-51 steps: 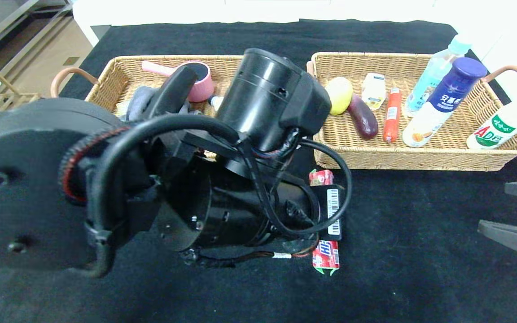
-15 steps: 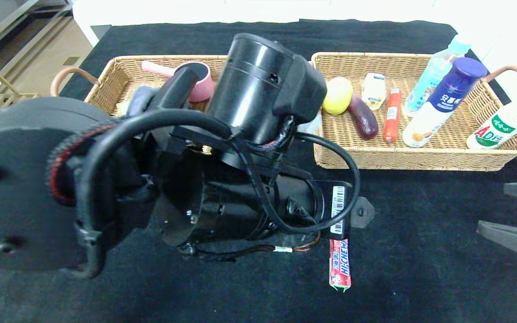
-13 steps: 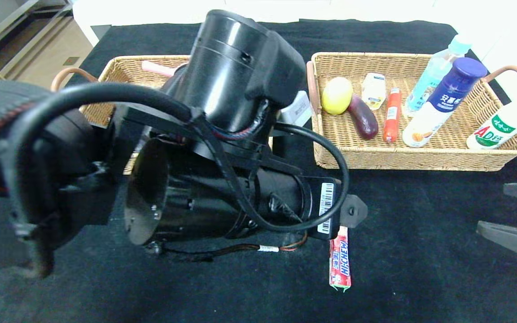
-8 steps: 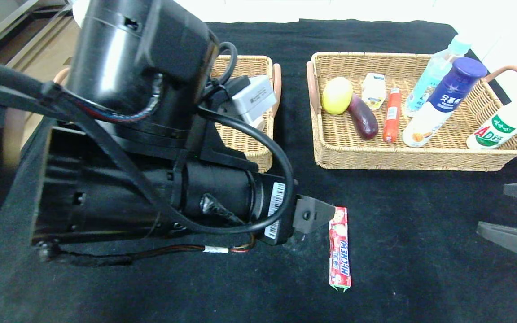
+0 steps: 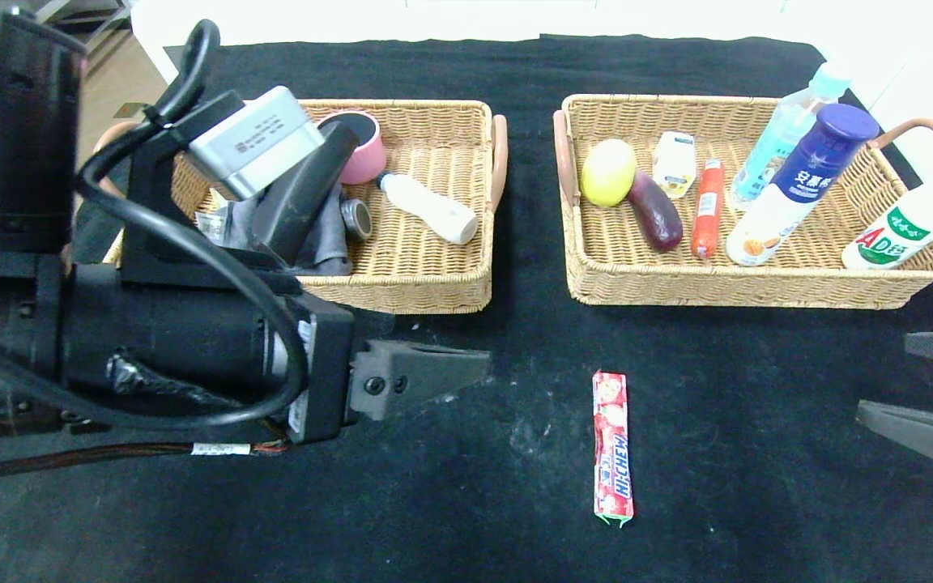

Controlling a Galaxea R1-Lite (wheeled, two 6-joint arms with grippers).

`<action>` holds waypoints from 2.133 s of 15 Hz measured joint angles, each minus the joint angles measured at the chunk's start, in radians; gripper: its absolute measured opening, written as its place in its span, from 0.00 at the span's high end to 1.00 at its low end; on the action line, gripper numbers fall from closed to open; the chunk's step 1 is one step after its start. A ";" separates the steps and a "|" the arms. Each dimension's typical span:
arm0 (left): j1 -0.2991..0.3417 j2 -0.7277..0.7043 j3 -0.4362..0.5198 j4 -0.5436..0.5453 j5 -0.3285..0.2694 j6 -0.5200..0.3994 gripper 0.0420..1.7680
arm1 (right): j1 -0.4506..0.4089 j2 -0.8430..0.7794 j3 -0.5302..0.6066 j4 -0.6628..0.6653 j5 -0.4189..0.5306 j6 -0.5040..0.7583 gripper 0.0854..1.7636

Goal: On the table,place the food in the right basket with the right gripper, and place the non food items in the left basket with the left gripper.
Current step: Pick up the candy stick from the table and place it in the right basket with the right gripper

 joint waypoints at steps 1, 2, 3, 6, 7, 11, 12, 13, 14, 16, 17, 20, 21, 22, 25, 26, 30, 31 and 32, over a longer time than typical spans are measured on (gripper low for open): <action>0.032 -0.025 0.031 -0.029 -0.035 0.011 0.04 | 0.000 0.001 0.000 0.000 0.000 0.000 0.03; 0.068 -0.050 0.066 -0.053 -0.063 0.016 0.04 | 0.000 0.002 0.000 0.000 -0.001 0.000 0.03; 0.098 -0.072 0.094 -0.084 -0.083 0.018 0.04 | 0.000 0.004 0.000 0.000 -0.001 0.000 0.03; 0.152 -0.121 0.157 -0.125 -0.091 0.027 0.04 | 0.000 0.011 -0.002 0.000 -0.007 0.001 0.03; 0.162 -0.131 0.166 -0.123 -0.091 0.033 0.03 | 0.000 0.014 -0.003 0.000 -0.016 0.001 0.03; 0.214 -0.158 0.210 -0.121 -0.085 0.110 0.03 | 0.001 0.027 -0.008 -0.002 -0.039 0.001 0.03; 0.224 -0.162 0.223 -0.121 -0.069 0.149 0.03 | 0.001 0.029 -0.009 -0.002 -0.040 0.001 0.03; 0.232 -0.167 0.237 -0.121 -0.049 0.183 0.03 | 0.001 0.033 -0.011 -0.001 -0.040 0.002 0.03; 0.236 -0.173 0.250 -0.120 -0.031 0.205 0.03 | 0.001 0.036 -0.012 -0.002 -0.040 0.003 0.03; 0.239 -0.182 0.267 -0.118 -0.025 0.219 0.03 | 0.001 0.046 -0.016 -0.003 -0.069 0.006 0.03; 0.239 -0.184 0.271 -0.117 -0.019 0.226 0.03 | 0.003 0.051 -0.016 -0.003 -0.078 0.008 0.03; 0.239 -0.186 0.278 -0.117 0.017 0.243 0.03 | 0.012 0.060 -0.017 -0.009 -0.081 0.009 0.03; 0.239 -0.186 0.278 -0.119 0.017 0.243 0.03 | 0.013 0.061 -0.017 -0.009 -0.082 0.009 0.03; 0.239 -0.187 0.279 -0.120 0.017 0.244 0.03 | 0.013 0.063 -0.017 -0.010 -0.083 0.009 0.03; 0.239 -0.189 0.284 -0.123 0.017 0.246 0.03 | 0.013 0.063 -0.006 -0.048 -0.082 0.008 0.03; 0.239 -0.189 0.286 -0.123 0.017 0.246 0.03 | 0.011 0.064 0.000 -0.070 -0.082 0.008 0.03; 0.236 -0.193 0.295 -0.132 0.016 0.246 0.03 | 0.012 0.063 0.026 -0.121 -0.081 0.013 0.03; 0.236 -0.194 0.295 -0.132 0.016 0.247 0.03 | 0.013 0.062 0.027 -0.121 -0.081 0.020 0.03; 0.237 -0.197 0.296 -0.132 0.016 0.248 0.03 | 0.014 0.062 0.027 -0.121 -0.081 0.027 0.03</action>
